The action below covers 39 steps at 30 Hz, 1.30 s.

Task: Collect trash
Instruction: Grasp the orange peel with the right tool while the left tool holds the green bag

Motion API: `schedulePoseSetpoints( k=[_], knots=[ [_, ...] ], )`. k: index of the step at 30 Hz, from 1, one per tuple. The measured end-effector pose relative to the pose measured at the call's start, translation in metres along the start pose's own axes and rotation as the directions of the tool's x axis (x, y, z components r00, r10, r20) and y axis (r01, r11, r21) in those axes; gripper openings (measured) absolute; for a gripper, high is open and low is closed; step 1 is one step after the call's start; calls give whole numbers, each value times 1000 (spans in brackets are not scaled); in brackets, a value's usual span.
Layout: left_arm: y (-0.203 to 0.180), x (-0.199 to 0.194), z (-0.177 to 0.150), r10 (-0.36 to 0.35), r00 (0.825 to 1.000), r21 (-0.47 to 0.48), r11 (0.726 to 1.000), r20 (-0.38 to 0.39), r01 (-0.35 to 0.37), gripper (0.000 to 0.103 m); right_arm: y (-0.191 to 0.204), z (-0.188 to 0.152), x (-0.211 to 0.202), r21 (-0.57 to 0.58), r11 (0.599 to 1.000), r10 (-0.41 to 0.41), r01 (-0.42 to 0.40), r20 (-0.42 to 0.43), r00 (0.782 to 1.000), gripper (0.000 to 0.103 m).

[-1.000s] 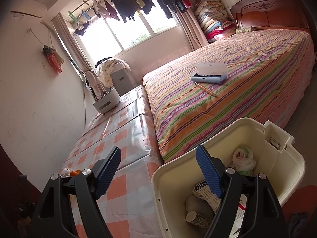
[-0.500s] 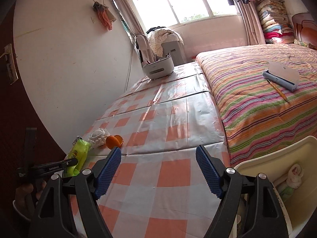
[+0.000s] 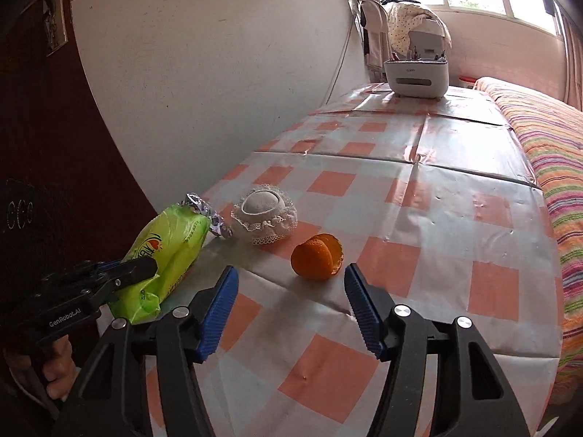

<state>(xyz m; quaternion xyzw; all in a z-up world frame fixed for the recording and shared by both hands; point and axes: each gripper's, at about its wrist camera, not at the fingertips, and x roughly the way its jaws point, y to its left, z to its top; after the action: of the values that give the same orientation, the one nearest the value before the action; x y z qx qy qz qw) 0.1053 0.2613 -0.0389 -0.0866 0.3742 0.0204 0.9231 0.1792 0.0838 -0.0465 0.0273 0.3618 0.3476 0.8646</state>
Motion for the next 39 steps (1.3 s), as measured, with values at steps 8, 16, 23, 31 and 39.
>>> schedulePoseSetpoints(
  k=[8,16,23,31,39],
  knots=[
    [-3,-4,-1,-34,999,4,999,8,33,9,-4,8,49,-11,999,-46,46,-81,996,47],
    [-6,-8,-2,-62,998,10,998,17,62,9,-9,7,66,-21,998,-56,53,-131,990,30],
    [-9,-7,-1,-97,995,6,995,15,97,9,-13,6,46,17,998,-54,56,-91,994,23],
    [-28,-13,-3,-147,988,46,988,37,146,9,-29,-8,-8,108,993,-55,56,-19,998,21],
    [-27,-28,5,-408,912,-32,912,46,410,9,-44,-28,-70,189,981,-65,48,85,994,21]
  ],
)
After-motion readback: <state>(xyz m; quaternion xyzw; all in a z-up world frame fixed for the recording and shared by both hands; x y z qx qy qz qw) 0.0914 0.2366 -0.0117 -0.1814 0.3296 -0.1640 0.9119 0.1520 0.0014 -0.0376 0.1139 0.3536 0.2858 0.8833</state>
